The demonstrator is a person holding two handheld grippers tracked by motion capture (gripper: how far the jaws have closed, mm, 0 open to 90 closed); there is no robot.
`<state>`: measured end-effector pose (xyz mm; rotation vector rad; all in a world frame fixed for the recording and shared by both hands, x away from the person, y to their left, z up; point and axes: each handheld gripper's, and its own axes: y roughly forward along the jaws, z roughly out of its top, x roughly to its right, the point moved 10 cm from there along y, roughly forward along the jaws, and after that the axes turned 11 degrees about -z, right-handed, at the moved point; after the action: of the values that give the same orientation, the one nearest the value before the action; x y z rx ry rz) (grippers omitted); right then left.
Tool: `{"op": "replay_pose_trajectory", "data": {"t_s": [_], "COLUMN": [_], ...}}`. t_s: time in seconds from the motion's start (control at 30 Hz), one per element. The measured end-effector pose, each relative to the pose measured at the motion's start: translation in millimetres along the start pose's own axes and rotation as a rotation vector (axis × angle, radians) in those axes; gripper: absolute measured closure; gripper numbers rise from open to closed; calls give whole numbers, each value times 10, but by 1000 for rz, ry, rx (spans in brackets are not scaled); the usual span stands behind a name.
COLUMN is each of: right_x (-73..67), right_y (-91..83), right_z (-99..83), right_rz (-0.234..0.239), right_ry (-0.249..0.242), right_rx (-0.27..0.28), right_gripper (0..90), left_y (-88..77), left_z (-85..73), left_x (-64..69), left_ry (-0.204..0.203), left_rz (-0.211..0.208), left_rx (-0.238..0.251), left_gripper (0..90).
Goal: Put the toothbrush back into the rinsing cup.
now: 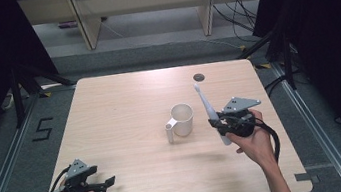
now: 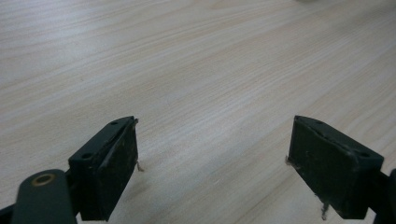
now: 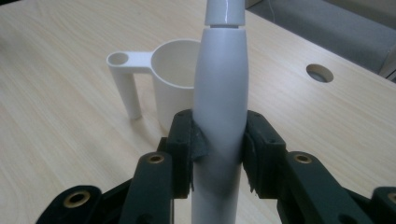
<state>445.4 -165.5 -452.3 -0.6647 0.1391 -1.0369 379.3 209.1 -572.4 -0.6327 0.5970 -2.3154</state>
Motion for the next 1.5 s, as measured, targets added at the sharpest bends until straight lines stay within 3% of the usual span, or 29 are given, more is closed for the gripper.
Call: {"op": "replay_pose_trajectory", "data": {"t_s": [0.13, 0.17, 0.3, 0.33, 0.37, 0.4, 0.43, 0.57, 0.6, 0.63, 0.7, 0.83, 0.87, 0.93, 1.03, 1.1, 1.13, 1.2, 1.43, 1.5], "right_x": [8, 33, 10, 37, 20, 45, 41, 37, 68, 36, 38, 40, 12, 37, 30, -11, 10, -22, -4, -26], "right_y": [11, 22, 20, 34, 28, 37, 41, 62, 76, 69, 77, 102, 104, 124, 144, 146, 155, 172, 221, 228], "right_z": [59, 87, 139, 169, 178, 204, 221, 271, 304, 301, 338, 400, 406, 440, 487, 501, 521, 555, 628, 651], "right_rz": [-4, -12, -5, -9, -12, -11, -10, 8, -7, 12, 5, 8, 17, 11, 0, 27, 15, 28, 21, 24], "right_ry": [22, 5, 64, 39, 73, 49, 65, 90, 70, 92, 100, 86, 110, 83, 101, 113, 90, 117, 96, 120], "right_rx": [17, 36, 40, 62, 57, 73, 79, 85, 113, 93, 108, 125, 117, 130, 142, 125, 136, 141, 145, 142], "right_gripper": [670, 670, 669, 670, 670, 669, 670, 670, 670, 669, 670, 670, 670, 669, 669, 670, 670, 669, 669, 669], "left_y": [-25, -6, -9, -11, -29, -33, -1, -8, -16, -13, -9, -9, -10, -9, -8, -7, -7, -10, -6, -6], "left_z": [-23, -6, -4, -6, -25, -30, 0, -2, -8, -6, -3, -2, -3, 1, -2, -3, -2, -3, -2, -6], "left_x": [-18, -1, 0, -3, -19, -23, -1, -1, -7, -8, -1, -1, 0, 1, 1, 1, 1, 1, 2, 0], "left_ry": [19, -1, 1, 2, 22, 26, -2, 2, 7, 7, 3, 3, 3, 3, 2, 2, 3, 5, 2, 5], "left_rz": [-1, -1, -2, -2, -2, -1, 1, -2, -1, -2, -2, -2, -2, -3, -3, -3, -4, -4, -5, -3], "left_rx": [-33, -9, -10, -12, -36, -43, 0, -9, -16, -12, -10, -9, -10, -8, -9, -10, -10, -11, -9, -10], "left_gripper": [153, 153, 153, 153, 153, 153, 153, 153, 153, 153, 153, 153, 153, 153, 153, 153, 153, 153, 153, 153]}}
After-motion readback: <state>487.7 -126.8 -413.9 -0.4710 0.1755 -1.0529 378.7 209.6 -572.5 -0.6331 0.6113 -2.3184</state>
